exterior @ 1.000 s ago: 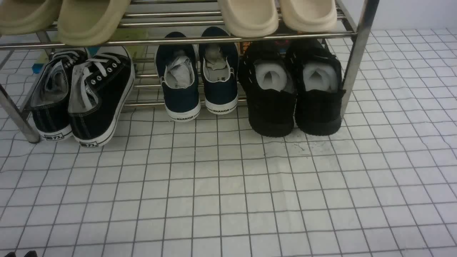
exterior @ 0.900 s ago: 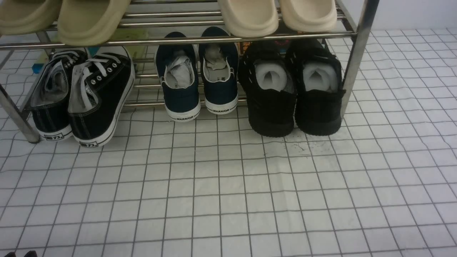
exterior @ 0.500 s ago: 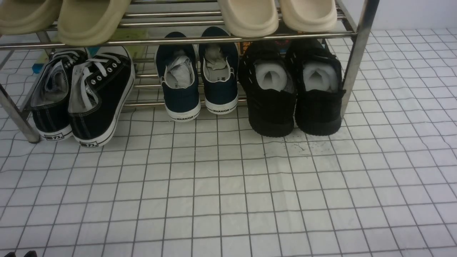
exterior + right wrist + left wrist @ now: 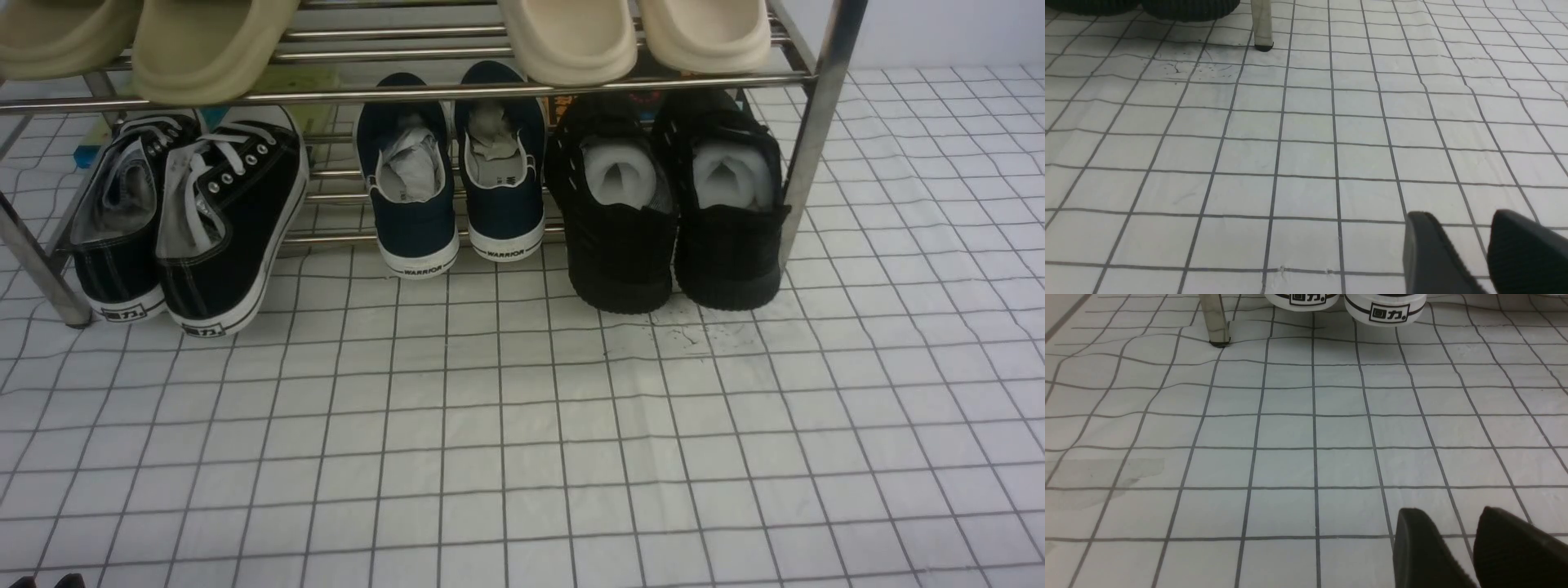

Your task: Take the shoes off the shelf with your hand from the white checkered tablecloth.

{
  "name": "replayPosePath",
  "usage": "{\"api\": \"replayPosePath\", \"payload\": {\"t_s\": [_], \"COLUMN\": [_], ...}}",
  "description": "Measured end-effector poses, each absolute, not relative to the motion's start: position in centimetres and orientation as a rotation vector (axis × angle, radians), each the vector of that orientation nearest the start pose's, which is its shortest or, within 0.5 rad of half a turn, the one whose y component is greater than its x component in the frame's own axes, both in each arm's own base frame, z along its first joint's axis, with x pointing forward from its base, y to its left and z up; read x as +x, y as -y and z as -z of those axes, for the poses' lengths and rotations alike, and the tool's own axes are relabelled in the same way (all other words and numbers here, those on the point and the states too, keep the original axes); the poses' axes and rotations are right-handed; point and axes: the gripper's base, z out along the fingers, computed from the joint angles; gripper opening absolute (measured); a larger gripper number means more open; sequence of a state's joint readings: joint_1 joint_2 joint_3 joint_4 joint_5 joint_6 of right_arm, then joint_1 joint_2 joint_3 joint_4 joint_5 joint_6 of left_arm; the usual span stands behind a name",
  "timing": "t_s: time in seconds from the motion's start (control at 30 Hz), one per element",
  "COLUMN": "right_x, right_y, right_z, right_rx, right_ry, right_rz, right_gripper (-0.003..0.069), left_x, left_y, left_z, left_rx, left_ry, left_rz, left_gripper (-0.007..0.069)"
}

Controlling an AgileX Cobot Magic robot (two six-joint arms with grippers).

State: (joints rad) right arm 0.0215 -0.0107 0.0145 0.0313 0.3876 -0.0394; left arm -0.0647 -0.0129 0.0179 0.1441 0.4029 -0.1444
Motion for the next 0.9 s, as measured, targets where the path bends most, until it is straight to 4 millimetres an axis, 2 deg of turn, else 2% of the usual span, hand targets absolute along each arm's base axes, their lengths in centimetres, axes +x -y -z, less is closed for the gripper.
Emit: {"api": "replayPosePath", "payload": {"t_s": [0.47,0.53,0.67,0.7,0.77,0.9], "right_x": [5.2,5.2,5.1,5.1,5.1,5.0], "right_y": [-0.3,-0.6,-1.6,-1.6,-2.0,-2.3], "right_z": [-17.4,-17.4,-17.6,-17.6,-17.6,-17.7], "right_rx": [-0.016,0.097,0.443,0.456,0.572,0.64], "right_ry": [-1.875,-1.873,-1.845,-1.841,-1.817,-1.798], "right_rz": [-0.043,-0.172,-0.587,-0.603,-0.752,-0.859], "right_gripper": [0.0239,0.0239,0.0239,0.0239,0.0239,0.0239], "left_x": [5.2,5.2,5.2,5.2,5.2,5.2], "left_y": [-0.2,-0.2,-0.2,-0.2,-0.2,-0.2], "left_z": [-17.2,-17.2,-17.2,-17.2,-17.2,-17.2], "left_rx": [0.012,0.012,0.012,0.012,0.013,0.013], "left_ry": [-1.887,-1.887,-1.887,-1.887,-1.887,-1.887], "left_rz": [-0.002,-0.002,-0.002,-0.002,-0.003,-0.003], "left_gripper": [0.0239,0.0239,0.0239,0.0239,0.0239,0.0239]}}
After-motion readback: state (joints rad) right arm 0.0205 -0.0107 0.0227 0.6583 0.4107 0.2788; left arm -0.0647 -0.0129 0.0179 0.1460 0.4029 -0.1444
